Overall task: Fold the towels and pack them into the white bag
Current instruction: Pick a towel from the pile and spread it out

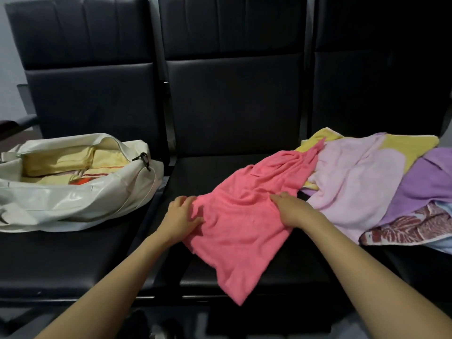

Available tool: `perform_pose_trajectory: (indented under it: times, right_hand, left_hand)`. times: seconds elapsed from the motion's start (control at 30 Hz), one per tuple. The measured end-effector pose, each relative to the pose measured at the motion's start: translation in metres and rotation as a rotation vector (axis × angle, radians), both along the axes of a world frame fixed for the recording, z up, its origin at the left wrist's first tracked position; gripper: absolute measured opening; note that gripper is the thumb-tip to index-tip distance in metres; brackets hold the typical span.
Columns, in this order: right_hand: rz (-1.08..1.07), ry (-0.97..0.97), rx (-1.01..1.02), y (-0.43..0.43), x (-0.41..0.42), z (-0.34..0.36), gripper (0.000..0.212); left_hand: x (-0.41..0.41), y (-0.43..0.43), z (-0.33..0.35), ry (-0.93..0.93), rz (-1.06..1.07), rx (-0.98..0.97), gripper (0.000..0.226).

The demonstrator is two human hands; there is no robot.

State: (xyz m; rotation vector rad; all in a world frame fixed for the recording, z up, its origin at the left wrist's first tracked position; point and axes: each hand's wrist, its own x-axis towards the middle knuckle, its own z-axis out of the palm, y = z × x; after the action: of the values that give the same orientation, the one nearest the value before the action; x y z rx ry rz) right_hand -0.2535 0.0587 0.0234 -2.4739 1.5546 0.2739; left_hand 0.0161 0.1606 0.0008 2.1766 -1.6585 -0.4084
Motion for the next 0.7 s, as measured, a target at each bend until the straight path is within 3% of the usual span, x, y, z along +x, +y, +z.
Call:
perform_pose_trajectory:
  times: [0.1, 0.17, 0.27, 0.33, 0.4, 0.47, 0.53, 0.6, 0.7]
  right_hand:
    - [-0.031, -0.129, -0.038, -0.004, 0.000, -0.004, 0.068]
    - [-0.043, -0.250, -0.048, -0.004, -0.001, -0.008, 0.059]
    - [-0.055, -0.245, -0.174, -0.002, -0.004, -0.016, 0.051]
    - [-0.083, -0.174, -0.296, -0.001, 0.000, -0.016, 0.051]
    - [-0.094, -0.183, -0.327, 0.004, 0.009, -0.009, 0.046]
    - [-0.053, -0.189, -0.231, 0.015, 0.018, 0.000, 0.039]
    - [0.053, -0.074, -0.125, 0.026, 0.023, 0.002, 0.033]
    - [0.111, -0.007, -0.052, 0.030, 0.020, -0.001, 0.034]
    - [0.100, 0.046, -0.031, 0.024, 0.004, 0.001, 0.035]
  left_hand:
    - [0.003, -0.005, 0.001, 0.089, 0.060, 0.072, 0.096]
    - [0.003, -0.007, 0.005, 0.161, 0.074, 0.125, 0.095]
    - [-0.004, -0.005, 0.013, 0.102, 0.063, 0.183, 0.042]
    - [-0.006, -0.003, 0.014, 0.147, 0.056, 0.156, 0.029]
    - [-0.006, -0.001, 0.017, 0.506, 0.049, 0.120, 0.035]
    - [-0.008, 0.003, 0.022, 0.862, 0.061, 0.124, 0.043]
    - [-0.005, -0.001, 0.021, 1.036, 0.149, 0.126, 0.046]
    - [0.002, -0.005, 0.016, 0.971, 0.260, 0.083, 0.041]
    - [0.021, -0.001, 0.014, 0.295, 0.260, 0.111, 0.040]
